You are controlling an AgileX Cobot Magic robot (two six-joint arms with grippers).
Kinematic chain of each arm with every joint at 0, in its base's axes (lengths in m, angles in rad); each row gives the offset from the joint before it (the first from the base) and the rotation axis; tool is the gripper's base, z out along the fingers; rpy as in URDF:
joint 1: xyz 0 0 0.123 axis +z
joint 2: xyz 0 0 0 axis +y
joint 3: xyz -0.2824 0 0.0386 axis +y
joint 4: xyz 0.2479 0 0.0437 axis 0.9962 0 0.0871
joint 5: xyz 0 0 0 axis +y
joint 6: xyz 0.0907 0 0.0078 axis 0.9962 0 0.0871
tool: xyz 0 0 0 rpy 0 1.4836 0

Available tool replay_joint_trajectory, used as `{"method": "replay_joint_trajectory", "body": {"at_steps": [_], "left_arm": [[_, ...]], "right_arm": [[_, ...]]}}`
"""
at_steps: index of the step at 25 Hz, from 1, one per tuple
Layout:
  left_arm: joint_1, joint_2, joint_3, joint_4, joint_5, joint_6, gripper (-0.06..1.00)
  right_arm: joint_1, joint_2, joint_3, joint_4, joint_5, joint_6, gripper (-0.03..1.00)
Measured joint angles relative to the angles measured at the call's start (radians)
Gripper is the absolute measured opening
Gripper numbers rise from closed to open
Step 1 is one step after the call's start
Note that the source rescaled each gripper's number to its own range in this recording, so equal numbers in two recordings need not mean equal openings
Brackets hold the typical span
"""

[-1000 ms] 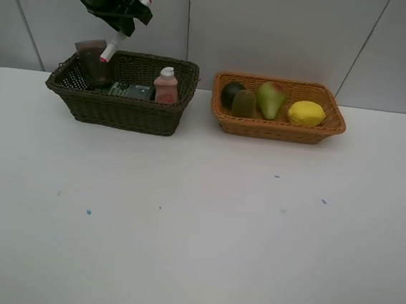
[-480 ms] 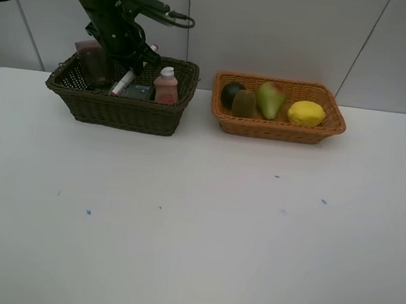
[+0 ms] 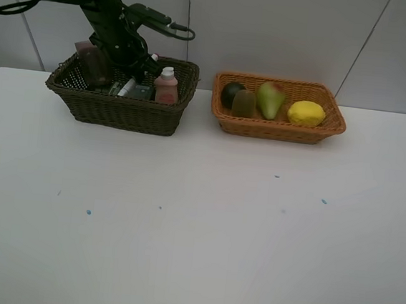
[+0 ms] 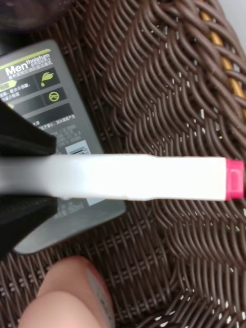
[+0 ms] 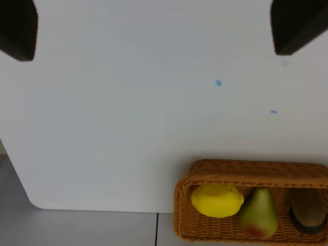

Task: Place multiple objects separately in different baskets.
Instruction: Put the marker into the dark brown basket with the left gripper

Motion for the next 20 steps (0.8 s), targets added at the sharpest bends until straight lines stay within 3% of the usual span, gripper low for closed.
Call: {"method": "replay_joint_trajectory", "body": {"at_steps": [10,12,14,16,20], "left_arm": [[0.0,0.0,0.0,0.0,-0.004,0.0,0.13],[0.0,0.0,0.0,-0.003,-0.01,0.0,0.29],[0.0,0.0,0.0,-0.008,-0.029,-0.002,0.62],[0.0,0.0,0.0,-0.023,-0.05,-0.004,0.81],[0.0,0.0,0.0,-0.038,-0.07,-0.006,0.9]], "right_arm": [[0.0,0.0,0.0,0.001,0.0,0.0,0.99],[0.0,0.0,0.0,0.001,0.0,0.0,0.99],[0.0,0.0,0.0,0.001,0.0,0.0,0.99],[0.0,0.0,0.0,0.001,0.0,0.0,0.99],[0.0,0.0,0.0,0.001,0.0,0.0,0.99]]}}
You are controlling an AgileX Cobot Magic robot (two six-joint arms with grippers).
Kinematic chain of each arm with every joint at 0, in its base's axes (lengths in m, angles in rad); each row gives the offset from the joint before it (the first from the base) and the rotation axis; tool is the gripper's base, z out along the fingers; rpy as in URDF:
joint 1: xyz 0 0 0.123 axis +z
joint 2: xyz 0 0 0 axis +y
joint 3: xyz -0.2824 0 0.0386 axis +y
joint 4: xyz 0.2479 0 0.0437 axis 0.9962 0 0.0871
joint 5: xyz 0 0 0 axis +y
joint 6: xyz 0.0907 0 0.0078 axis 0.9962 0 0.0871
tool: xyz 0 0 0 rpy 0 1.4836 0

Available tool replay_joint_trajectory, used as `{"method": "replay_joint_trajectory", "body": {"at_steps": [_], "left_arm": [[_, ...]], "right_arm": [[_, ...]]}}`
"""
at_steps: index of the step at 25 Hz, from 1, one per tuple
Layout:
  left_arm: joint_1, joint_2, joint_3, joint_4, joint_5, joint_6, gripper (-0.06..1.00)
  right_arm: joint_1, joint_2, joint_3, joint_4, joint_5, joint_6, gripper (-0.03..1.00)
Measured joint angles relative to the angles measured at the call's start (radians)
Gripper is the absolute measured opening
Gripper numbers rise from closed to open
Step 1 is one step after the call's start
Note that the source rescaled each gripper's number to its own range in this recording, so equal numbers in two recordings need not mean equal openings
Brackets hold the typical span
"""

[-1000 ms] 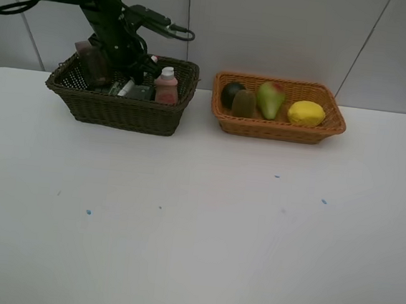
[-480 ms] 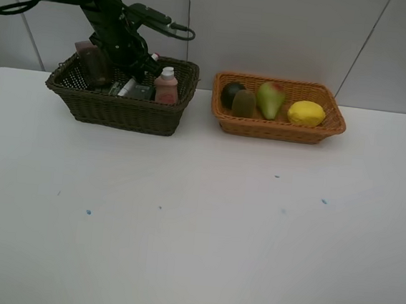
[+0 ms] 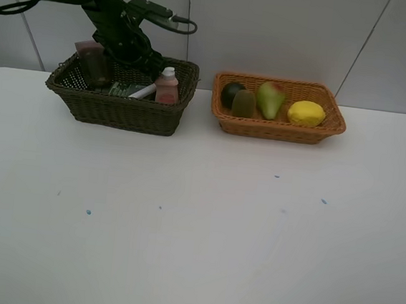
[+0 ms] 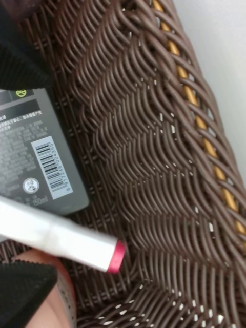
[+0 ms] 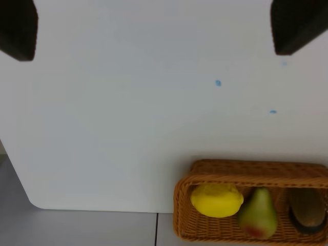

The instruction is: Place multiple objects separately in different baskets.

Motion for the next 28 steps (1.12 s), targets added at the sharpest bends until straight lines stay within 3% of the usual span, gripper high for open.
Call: {"method": "replay_joint_trajectory", "body": {"at_steps": [17,28], "left_arm": [[0.001,-0.004,0.0,-0.026,0.003,0.0,0.91],[0.001,-0.216,0.0,-0.001,0.131,-0.039,0.91]], "right_arm": [[0.0,0.0,0.0,0.0,0.0,0.0,0.99],[0.0,0.0,0.0,0.0,0.0,0.0,0.99]]}}
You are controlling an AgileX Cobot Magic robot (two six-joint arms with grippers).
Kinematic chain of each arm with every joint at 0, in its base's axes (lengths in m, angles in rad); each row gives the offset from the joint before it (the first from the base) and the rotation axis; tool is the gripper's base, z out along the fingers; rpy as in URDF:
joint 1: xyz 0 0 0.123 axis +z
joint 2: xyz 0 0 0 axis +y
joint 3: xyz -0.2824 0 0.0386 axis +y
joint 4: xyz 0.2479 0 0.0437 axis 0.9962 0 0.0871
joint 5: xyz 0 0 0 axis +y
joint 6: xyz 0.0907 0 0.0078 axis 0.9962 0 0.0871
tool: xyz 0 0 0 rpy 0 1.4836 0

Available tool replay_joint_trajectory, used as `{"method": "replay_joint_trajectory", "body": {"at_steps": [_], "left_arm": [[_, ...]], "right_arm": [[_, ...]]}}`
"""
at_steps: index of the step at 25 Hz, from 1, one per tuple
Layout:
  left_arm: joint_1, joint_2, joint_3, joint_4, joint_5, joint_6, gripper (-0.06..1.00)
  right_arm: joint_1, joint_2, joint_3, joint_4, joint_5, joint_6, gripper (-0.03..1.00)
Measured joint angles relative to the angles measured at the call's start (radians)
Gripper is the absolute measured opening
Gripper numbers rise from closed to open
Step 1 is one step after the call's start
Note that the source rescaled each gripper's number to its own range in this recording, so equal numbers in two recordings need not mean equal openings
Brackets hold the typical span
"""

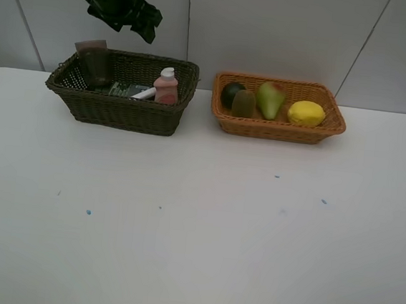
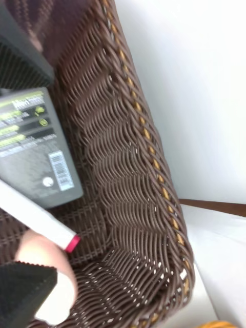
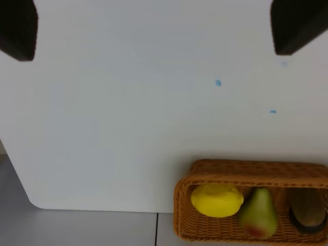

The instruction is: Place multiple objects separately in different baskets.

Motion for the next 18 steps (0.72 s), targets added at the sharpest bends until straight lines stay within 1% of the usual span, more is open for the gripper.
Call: {"method": "replay_joint_trajectory", "body": {"at_steps": [5,7,10,13,15,18], "left_arm": [[0.0,-0.152,0.0,0.051,0.101,-0.006,0.91],[0.0,-0.222,0.0,0.067,0.164,-0.006,0.91],[0.0,-0.309,0.0,0.092,0.286,-0.008,0.91],[0.0,-0.379,0.0,0.107,0.372,-0.012,0.91],[0.0,-0.431,0.011,0.12,0.394,-0.012,0.91],[0.0,-0.525,0.061,0.129,0.401,-0.013,0.91]], "right_arm": [[0.0,0.0,0.0,-0.001,0.0,0.0,0.99],[0.0,0.0,0.0,-0.001,0.0,0.0,0.99],[0.0,0.0,0.0,-0.001,0.0,0.0,0.99],[0.0,0.0,0.0,-0.001,0.0,0.0,0.99],[0.0,0.0,0.0,-0.001,0.0,0.0,0.99],[0.0,0.0,0.0,-0.001,0.0,0.0,0.99]]}}
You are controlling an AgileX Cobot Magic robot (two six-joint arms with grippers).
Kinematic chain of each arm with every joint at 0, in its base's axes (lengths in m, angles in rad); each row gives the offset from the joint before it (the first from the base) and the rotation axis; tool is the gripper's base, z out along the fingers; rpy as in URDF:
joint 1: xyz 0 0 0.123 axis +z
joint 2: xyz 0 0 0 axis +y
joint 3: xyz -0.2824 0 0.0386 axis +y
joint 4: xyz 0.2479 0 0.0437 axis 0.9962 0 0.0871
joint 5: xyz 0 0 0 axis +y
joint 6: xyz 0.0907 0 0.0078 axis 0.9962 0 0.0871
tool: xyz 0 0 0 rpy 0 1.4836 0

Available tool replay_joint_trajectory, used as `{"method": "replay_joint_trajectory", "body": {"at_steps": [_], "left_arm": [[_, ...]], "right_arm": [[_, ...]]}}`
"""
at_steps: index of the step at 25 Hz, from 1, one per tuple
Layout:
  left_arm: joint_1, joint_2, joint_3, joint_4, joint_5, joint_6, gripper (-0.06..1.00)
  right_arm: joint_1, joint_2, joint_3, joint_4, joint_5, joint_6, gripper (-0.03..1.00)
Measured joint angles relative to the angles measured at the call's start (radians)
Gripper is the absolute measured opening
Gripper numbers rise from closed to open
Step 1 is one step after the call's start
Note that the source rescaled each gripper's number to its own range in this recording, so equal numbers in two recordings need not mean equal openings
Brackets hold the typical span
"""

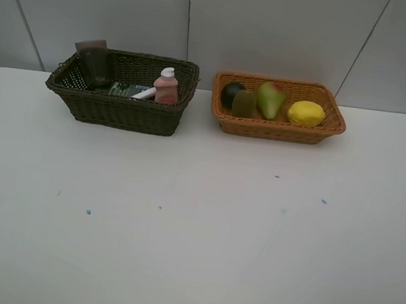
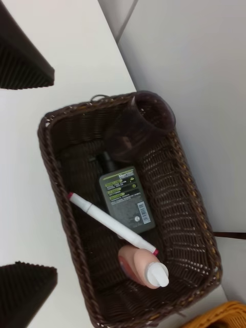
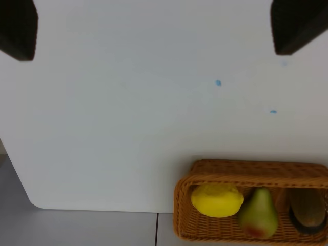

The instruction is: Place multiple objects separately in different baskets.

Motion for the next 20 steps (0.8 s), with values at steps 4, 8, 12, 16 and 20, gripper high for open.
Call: {"method": "replay_joint_trajectory", "body": {"at_steps": [4,8,12,16,20], "left_arm": [[0.0,-0.174,0.117,0.002,0.002,-0.024,0.91],[0.0,-0.365,0.282,0.036,0.001,-0.055,0.91],[0.0,-0.58,0.477,0.062,-0.009,-0.094,0.91],[0.0,-0.811,0.651,0.071,-0.034,-0.126,0.91],[0.0,-1.022,0.793,0.055,-0.036,-0.138,0.91]], "right_arm": [[0.0,0.0,0.0,0.0,0.0,0.0,0.99],[0.0,0.0,0.0,0.0,0.0,0.0,0.99],[0.0,0.0,0.0,0.0,0.0,0.0,0.99],[0.0,0.0,0.0,0.0,0.0,0.0,0.99],[0.0,0.0,0.0,0.0,0.0,0.0,0.99]]}}
